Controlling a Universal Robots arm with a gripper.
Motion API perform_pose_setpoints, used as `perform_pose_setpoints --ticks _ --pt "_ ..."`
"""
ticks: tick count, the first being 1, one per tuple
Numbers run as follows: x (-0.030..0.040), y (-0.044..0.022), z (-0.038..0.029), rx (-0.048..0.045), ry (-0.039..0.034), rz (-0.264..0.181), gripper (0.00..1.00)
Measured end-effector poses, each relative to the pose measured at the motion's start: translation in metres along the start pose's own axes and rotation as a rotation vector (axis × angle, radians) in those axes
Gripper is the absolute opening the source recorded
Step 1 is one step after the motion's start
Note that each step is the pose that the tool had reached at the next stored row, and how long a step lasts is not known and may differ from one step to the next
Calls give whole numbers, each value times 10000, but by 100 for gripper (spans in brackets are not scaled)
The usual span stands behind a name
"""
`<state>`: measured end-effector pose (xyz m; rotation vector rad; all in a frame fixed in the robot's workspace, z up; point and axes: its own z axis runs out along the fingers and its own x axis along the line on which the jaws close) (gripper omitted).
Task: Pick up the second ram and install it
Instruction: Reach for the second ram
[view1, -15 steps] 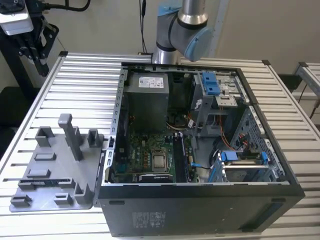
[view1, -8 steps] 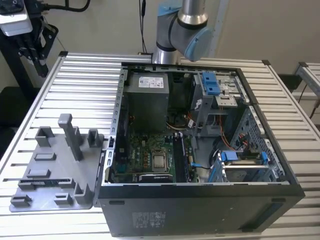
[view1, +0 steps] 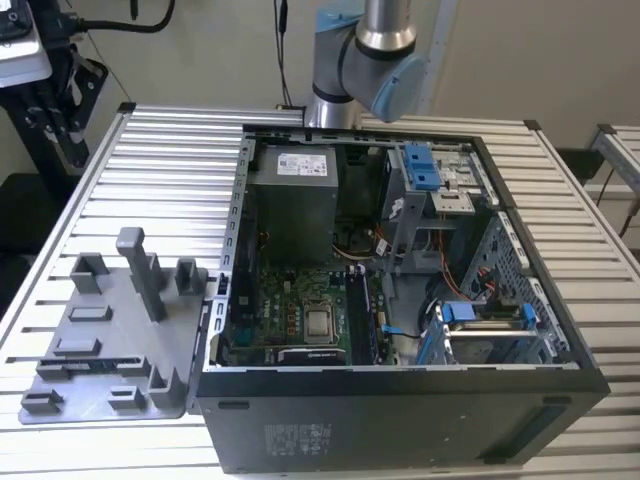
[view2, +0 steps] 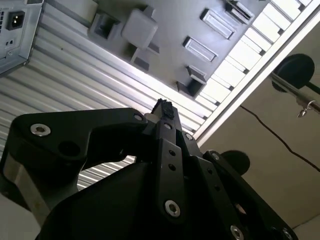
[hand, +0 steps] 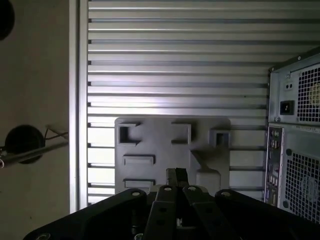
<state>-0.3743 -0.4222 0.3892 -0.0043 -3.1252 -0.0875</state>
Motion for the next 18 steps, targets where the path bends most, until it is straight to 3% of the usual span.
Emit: perform_pose_setpoints --ticks 18 --pt "5 -636 -31 1 1 0 11"
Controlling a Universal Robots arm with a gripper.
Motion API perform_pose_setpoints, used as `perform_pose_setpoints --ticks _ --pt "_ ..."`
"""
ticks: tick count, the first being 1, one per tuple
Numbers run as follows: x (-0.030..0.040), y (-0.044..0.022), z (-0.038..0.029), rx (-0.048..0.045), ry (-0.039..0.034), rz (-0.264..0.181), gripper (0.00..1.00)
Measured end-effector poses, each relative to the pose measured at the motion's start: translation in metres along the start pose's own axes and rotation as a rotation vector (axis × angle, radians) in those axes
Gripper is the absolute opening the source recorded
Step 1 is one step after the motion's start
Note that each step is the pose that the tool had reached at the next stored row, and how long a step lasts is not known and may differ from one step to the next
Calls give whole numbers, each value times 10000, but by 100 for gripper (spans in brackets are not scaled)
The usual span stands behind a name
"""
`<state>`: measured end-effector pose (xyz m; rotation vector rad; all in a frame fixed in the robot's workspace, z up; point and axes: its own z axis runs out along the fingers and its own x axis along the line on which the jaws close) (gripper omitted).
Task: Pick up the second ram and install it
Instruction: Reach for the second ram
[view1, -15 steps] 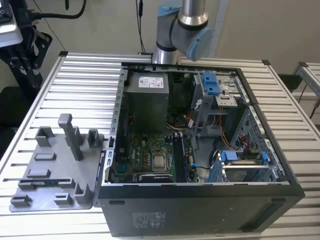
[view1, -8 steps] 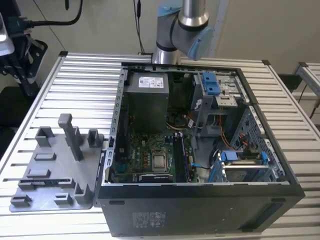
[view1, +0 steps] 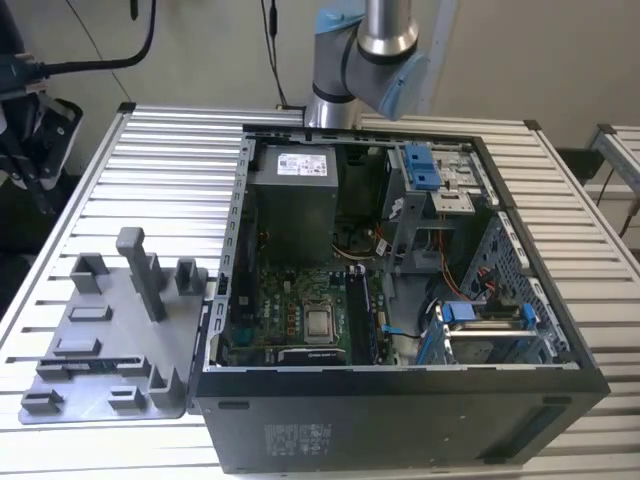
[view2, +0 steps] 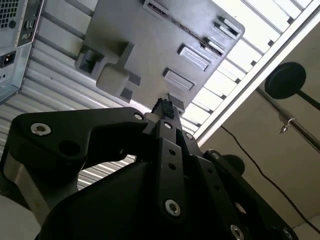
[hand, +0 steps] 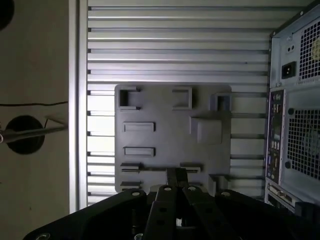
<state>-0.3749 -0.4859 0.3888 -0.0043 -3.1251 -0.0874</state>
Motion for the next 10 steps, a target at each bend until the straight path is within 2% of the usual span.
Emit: perform_pose_setpoints --ticks 6,10 --pt "4 -207 -9 -1 -1 0 11" --pt "5 -301 -13 0 -1 0 11"
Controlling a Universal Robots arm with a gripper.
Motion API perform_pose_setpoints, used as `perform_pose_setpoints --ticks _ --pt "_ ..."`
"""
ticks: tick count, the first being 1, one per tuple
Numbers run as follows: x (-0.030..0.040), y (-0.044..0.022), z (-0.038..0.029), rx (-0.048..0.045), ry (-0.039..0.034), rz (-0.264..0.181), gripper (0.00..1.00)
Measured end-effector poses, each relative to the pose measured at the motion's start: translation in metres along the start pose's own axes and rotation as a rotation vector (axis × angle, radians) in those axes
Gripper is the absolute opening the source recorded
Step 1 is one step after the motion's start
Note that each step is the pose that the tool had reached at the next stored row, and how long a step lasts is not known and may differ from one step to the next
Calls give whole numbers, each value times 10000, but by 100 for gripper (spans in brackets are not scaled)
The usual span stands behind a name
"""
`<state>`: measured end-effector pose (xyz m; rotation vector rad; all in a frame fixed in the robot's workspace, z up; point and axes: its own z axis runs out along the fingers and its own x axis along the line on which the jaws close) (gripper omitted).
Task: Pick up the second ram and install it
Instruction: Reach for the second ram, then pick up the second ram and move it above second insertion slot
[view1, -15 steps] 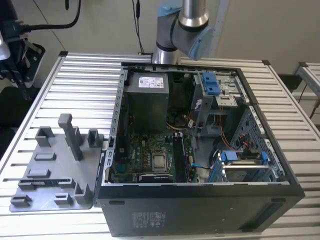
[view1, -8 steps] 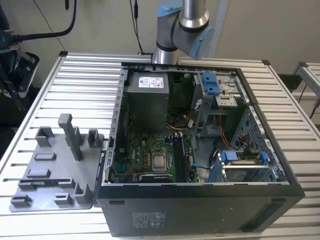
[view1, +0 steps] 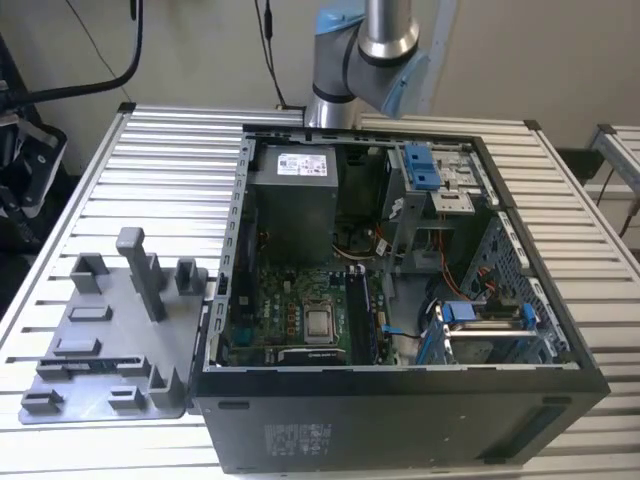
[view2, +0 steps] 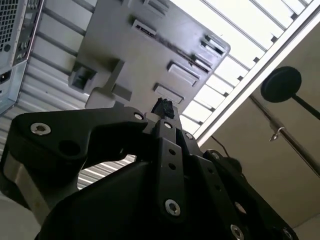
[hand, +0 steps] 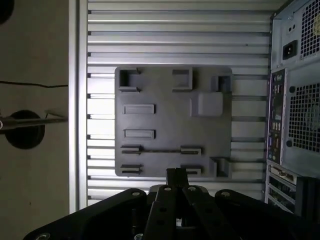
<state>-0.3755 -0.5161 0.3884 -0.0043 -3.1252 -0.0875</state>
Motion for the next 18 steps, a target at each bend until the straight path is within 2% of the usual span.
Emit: perform_pose_setpoints --ticks 18 --pt "4 -10 0 3 7 -114 11"
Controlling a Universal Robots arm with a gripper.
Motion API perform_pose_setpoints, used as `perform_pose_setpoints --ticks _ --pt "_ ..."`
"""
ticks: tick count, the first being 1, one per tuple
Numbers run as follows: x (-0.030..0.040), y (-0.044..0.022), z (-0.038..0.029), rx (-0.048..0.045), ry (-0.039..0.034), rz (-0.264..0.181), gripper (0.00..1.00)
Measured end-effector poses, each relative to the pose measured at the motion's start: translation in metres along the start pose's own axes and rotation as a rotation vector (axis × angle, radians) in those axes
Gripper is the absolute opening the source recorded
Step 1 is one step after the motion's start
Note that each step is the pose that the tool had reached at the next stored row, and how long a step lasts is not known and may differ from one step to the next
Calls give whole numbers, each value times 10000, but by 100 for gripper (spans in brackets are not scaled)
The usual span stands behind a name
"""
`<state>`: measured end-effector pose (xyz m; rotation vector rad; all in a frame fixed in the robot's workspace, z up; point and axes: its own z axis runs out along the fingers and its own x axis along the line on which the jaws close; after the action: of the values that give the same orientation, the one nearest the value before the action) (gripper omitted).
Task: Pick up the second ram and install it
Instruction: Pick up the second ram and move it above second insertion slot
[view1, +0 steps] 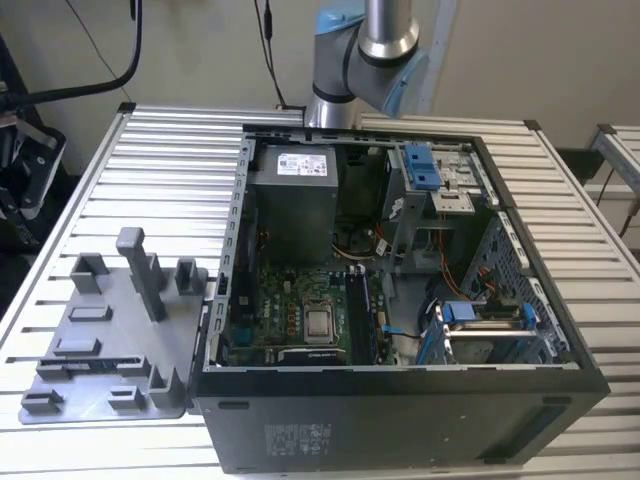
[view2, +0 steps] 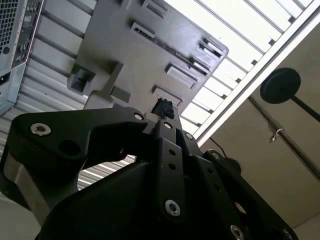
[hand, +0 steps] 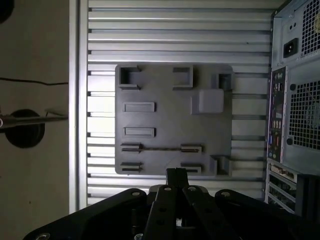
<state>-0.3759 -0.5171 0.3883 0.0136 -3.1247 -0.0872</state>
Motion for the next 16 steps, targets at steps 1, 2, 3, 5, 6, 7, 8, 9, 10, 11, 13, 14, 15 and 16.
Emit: perform_pose_setpoints --ticks 1,2,3,5,6,7,8,9,10,11,13,14,15,16 --pt "0 0 0 1 4 -69 11" --pt "1 0 0 3 8 -148 11" --pt "1 0 1 4 12 -231 11" --pt "3 0 1 11 23 -416 11" --pt "5 0 1 21 28 -511 11" --pt "7 0 1 36 34 -613 11" --pt "9 0 2 54 39 -713 11" --pt "11 0 1 79 47 -823 11" --pt "12 0 1 106 54 -930 11" --pt "14 0 2 131 60 -1039 11" --pt "19 0 1 187 75 -1265 11" --pt "21 1 1 215 82 -1361 11" --pt "23 0 1 247 90 -1475 11" --pt "24 0 1 275 97 -1581 11"
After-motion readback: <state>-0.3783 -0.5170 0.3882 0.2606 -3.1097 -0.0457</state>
